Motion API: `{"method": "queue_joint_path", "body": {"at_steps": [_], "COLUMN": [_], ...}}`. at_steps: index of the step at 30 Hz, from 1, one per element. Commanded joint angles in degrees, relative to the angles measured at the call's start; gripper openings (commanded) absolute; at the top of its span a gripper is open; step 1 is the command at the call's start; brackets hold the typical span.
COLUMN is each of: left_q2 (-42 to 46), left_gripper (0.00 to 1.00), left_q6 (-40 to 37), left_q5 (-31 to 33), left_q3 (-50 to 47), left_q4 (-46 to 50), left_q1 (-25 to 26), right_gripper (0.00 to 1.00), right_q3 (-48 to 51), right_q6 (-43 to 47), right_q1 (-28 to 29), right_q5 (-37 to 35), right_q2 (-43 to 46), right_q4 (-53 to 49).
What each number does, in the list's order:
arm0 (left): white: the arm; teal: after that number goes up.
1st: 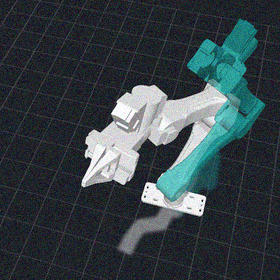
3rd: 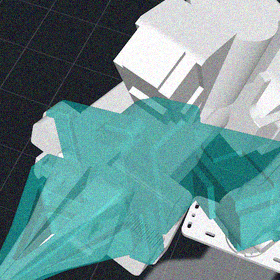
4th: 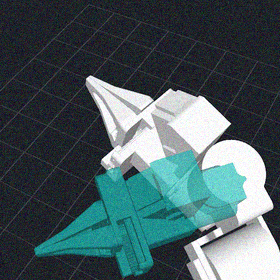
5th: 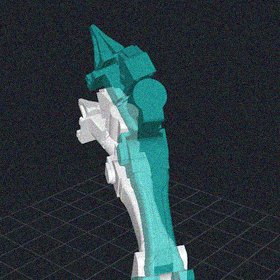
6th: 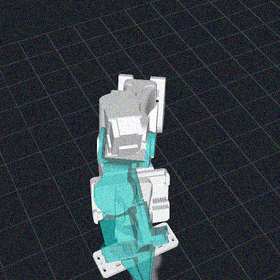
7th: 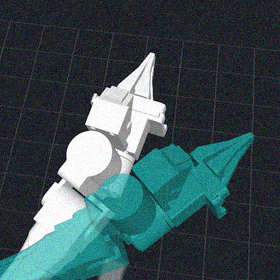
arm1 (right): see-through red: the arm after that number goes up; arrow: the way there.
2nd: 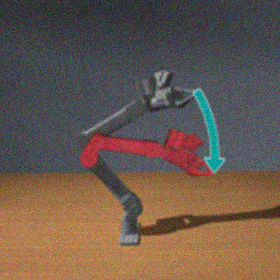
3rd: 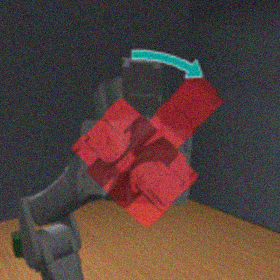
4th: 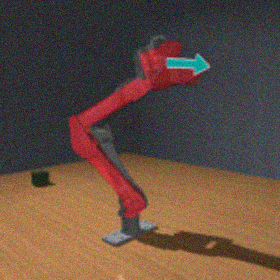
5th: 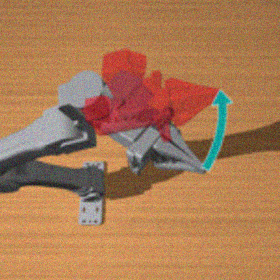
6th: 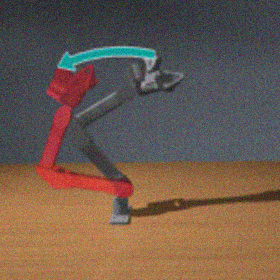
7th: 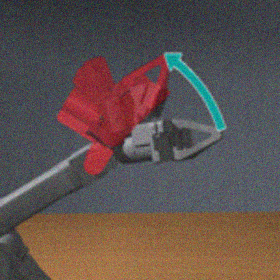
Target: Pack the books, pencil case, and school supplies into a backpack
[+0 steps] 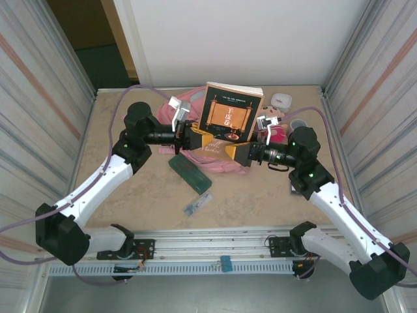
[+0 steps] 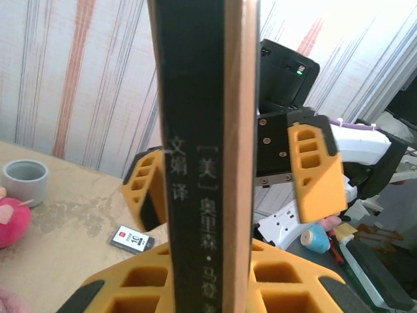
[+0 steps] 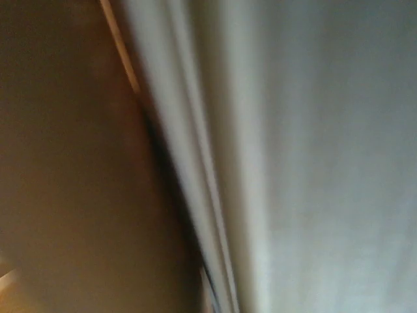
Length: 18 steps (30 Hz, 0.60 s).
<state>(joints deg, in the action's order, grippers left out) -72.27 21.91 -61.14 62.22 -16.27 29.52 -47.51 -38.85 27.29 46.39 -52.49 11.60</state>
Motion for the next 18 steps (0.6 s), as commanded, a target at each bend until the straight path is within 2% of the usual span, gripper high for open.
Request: {"method": "queue_joint_path", "body": {"at_steps": [1,4,8,10,11,13,15,18], "left_q2": [0.7,1.0,0.0,-0.2,-0.2,0.5,0.8,-0.4], "left_gripper": [0.0,0.0,0.0,0.01,0.05,0.21,0.39,0.47], "left_q6": [-2.0,-2.8,-2.2,-2.6,-3.0,-4.3,-5.2,-5.5], "left_q5": [4.5,7.0,5.7,6.2,7.0,11.3,18.1,27.3], "left_q3": [0.5,-0.5,-0.1,0.2,0.1,-0.2,-0.3,-0.2], "left_q4": [-0.1,0.8,1.2,2.8,3.9,8.1,14.8,24.7], "left_q1": [0.2,0.2,0.3,0.7,0.9,1.0,1.0,1.0], "right_gripper": [0.81,0.58,0.36,0.13,0.03,0.0,0.0,0.0], "right_q3": [-0.3,-0.6,-1.5,-3.6,-5.0,-6.6,-7.0,-6.5], "right_q6": [-0.4,2.4,3.7,4.4,6.1,9.3,10.5,10.3], "right_q1": [-0.6,-0.6,-0.6,-0.8,-1.0,-1.9,-3.6,-7.4], "right_q5": [3.1,-1.9,-7.4,-8.9,-9.3,-11.6,-18.4,-30.5], "right_q2": [1.9,3.5,3.3,2.4,2.2,2.9,4.9,8.4], "right_q4": [3.4,-1.7,-6.0,-9.7,-12.6,-17.3,-21.6,-27.9]}}
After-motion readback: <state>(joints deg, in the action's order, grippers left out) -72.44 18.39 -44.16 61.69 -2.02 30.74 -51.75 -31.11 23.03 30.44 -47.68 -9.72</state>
